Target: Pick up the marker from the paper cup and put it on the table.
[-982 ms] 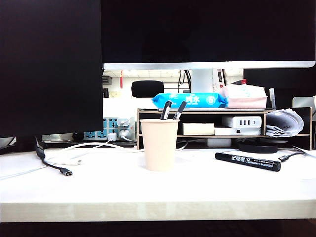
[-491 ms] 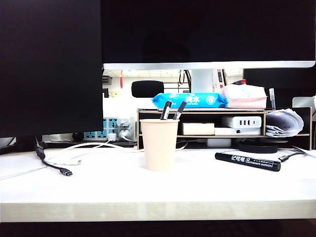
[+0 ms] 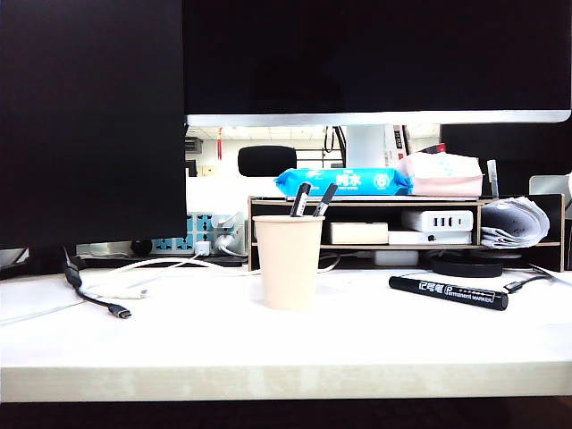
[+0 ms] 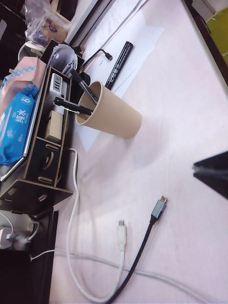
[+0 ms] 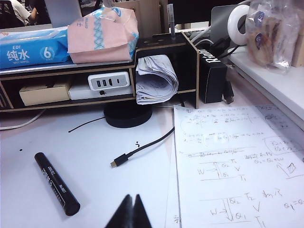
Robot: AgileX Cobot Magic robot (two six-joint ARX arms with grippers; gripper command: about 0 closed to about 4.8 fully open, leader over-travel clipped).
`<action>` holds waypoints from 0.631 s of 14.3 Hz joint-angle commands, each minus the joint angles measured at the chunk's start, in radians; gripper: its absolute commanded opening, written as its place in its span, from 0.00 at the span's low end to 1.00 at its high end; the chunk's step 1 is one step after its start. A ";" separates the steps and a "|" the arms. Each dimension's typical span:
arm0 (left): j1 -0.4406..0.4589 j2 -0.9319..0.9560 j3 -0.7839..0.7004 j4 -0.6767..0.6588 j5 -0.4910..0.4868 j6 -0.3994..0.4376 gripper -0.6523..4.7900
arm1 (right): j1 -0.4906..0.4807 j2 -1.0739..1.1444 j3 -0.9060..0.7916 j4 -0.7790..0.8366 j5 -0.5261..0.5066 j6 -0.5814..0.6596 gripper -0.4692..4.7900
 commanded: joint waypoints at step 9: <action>0.012 0.000 0.000 0.006 -0.090 0.075 0.11 | 0.000 0.000 -0.006 0.017 0.001 0.003 0.08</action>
